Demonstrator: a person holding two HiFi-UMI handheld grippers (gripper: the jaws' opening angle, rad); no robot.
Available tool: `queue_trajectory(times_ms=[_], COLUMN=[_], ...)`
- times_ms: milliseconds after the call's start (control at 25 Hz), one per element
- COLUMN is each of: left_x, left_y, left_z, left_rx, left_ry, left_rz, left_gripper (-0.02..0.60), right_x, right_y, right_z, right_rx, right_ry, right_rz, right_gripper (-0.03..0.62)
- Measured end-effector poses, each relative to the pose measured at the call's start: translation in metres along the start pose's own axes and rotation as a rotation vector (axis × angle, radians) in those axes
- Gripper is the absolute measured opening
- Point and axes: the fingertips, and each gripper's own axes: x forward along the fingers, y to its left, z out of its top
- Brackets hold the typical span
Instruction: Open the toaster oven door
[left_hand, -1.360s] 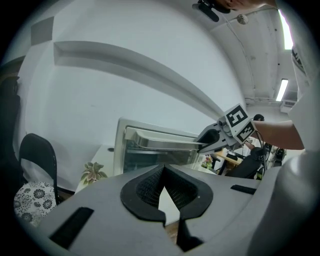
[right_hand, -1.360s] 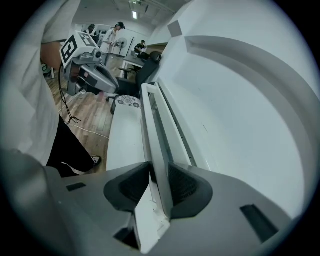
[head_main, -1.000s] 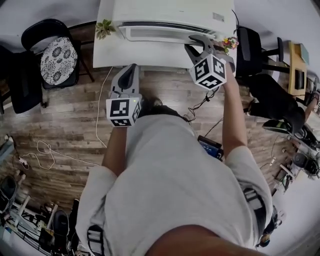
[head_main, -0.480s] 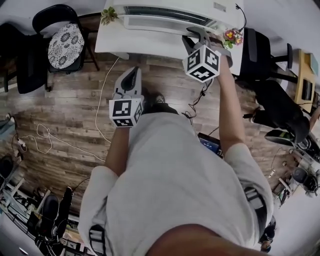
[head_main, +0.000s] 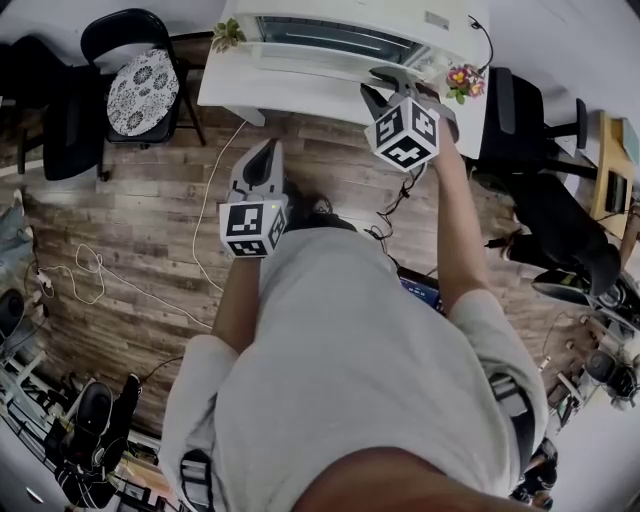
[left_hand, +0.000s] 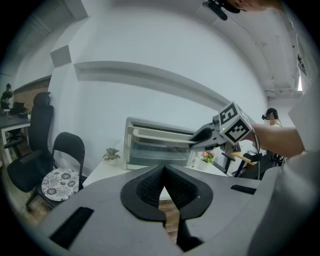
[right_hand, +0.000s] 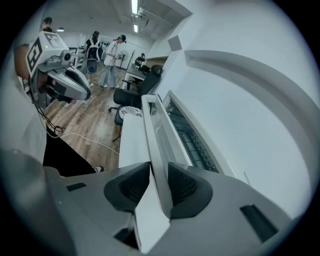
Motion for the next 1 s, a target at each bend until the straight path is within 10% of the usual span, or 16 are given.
queue_trajectory(times_ms=[1000], left_x=[0.003], left_y=[-0.002], left_z=[-0.007], left_rx=[0.015], left_ry=[0.02], left_rz=[-0.013], left_gripper=[0.017], right_x=[-0.005], right_y=[0.017], right_z=[0.0], right_rx=[0.092], right_ry=[-0.061], right_rz=[0.097], right_gripper=[0.103])
